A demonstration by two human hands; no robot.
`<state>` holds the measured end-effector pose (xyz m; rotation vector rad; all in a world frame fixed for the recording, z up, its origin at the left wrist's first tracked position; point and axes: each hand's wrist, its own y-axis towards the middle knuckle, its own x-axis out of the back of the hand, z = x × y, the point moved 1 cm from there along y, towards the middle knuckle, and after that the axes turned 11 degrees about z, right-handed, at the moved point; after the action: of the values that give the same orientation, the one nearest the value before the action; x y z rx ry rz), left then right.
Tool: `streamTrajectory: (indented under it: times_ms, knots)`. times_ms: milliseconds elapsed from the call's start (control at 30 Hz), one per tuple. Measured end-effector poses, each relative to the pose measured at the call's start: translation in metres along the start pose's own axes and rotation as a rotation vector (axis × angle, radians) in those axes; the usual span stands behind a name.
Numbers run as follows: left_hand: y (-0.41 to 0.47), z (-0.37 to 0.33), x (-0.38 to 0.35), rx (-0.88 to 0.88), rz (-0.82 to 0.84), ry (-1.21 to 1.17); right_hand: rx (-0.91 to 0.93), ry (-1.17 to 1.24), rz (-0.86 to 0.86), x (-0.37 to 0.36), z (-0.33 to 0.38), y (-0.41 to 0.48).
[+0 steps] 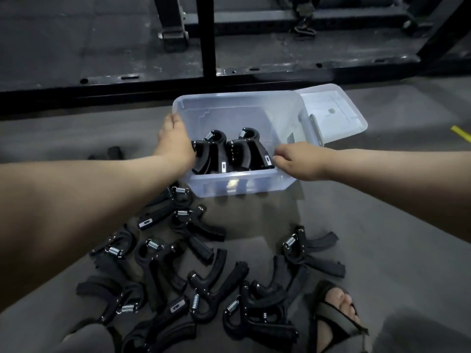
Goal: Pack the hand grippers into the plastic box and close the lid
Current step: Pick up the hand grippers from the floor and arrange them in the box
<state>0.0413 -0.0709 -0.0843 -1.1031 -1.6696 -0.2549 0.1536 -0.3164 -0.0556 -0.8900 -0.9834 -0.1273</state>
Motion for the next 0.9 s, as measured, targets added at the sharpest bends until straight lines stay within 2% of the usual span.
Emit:
streamTrajectory:
  times_ms: [200, 267, 333, 367, 400, 467, 533, 600, 633, 700, 800, 900]
  knots:
    - [-0.014, -0.001, -0.007, 0.021, -0.014, 0.009, 0.062, 0.069, -0.118, -0.014, -0.019, -0.023]
    - [-0.018, -0.001, -0.008, 0.029, -0.018, 0.013, 0.151, 0.057, -0.225, -0.026, -0.024, -0.036]
    - [-0.021, 0.0, -0.01, 0.034, -0.021, 0.018, 0.333, -0.12, -0.461, -0.04, -0.027, -0.056]
    - [-0.022, 0.0, -0.01, 0.039, -0.022, 0.021, 0.427, -0.247, -0.532, -0.048, -0.027, -0.067]
    - [-0.023, 0.001, -0.011, 0.044, -0.023, 0.027, 0.517, -0.357, -0.526, -0.059, -0.029, -0.075]
    - [-0.026, 0.001, -0.011, 0.05, -0.015, 0.041, 0.561, -0.516, -0.273, -0.09, -0.036, -0.082]
    - [-0.028, 0.0, -0.01, 0.051, -0.003, 0.05, 0.304, -0.587, 0.076, -0.12, -0.043, -0.079]
    - [-0.029, 0.001, -0.01, 0.051, 0.002, 0.06, -0.026, -0.496, 0.323, -0.144, -0.051, -0.073]
    - [-0.029, 0.001, -0.011, 0.048, 0.001, 0.064, -0.121, -0.491, 0.409, -0.154, -0.054, -0.07]
    - [-0.03, 0.001, -0.013, 0.047, -0.01, 0.067, -0.15, -0.584, 0.447, -0.166, -0.053, -0.062]
    - [-0.029, 0.0, -0.016, 0.05, -0.034, 0.073, -0.088, -0.732, 0.323, -0.175, -0.045, -0.055]
    - [-0.028, 0.001, -0.016, 0.046, -0.037, 0.069, -0.081, -0.749, 0.265, -0.172, -0.041, -0.054]
